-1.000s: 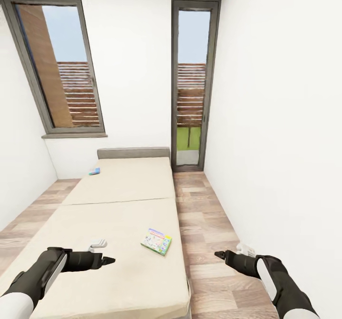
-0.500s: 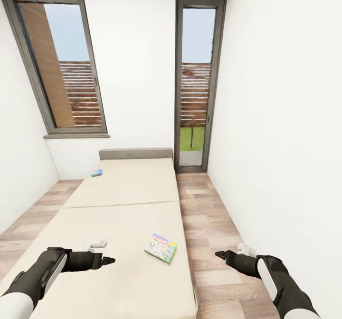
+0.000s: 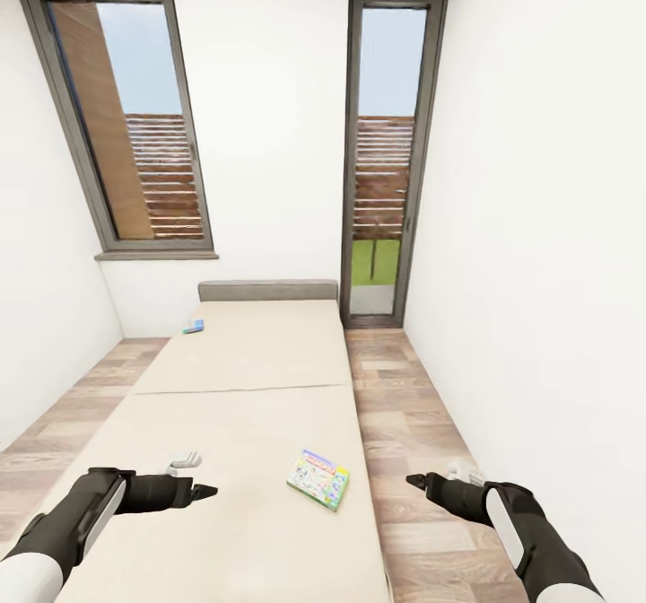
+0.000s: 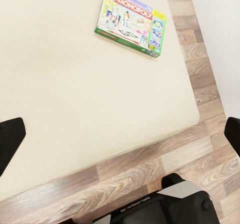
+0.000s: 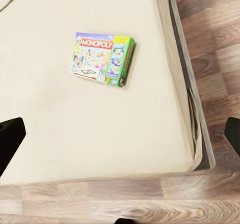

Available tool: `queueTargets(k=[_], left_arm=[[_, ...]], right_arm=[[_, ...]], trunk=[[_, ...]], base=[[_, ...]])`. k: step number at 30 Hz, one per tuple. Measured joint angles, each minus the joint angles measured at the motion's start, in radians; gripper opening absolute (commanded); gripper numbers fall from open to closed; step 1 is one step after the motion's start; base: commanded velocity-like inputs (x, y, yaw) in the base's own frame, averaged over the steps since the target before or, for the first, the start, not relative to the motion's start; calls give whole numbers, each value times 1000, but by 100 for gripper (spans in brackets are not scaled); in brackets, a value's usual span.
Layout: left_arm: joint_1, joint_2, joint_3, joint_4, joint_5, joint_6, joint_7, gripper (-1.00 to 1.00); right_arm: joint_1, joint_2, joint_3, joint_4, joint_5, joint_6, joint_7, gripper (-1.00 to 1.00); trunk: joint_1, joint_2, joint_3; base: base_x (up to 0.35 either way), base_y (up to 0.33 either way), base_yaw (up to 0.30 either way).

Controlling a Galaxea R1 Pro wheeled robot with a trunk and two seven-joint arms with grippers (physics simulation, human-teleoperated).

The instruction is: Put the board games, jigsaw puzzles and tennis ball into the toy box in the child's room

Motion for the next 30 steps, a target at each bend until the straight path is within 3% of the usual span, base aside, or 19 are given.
queueTargets(k=[10,18,30], left_arm=[[0,0,1,0,0,0,0,100],[0,0,0,0,0,-2,-1,100],[0,0,0,0,0,-9,-2,100]], right_arm=[[0,1,1,0,0,0,0,100],[0,0,0,0,1,0,0,100],[0,1,0,0,0,-1,-1,100]], trunk=[[0,0,0],[0,0,0],[0,0,0]], base=[[15,127,36],[100,100,161],[136,74,31]])
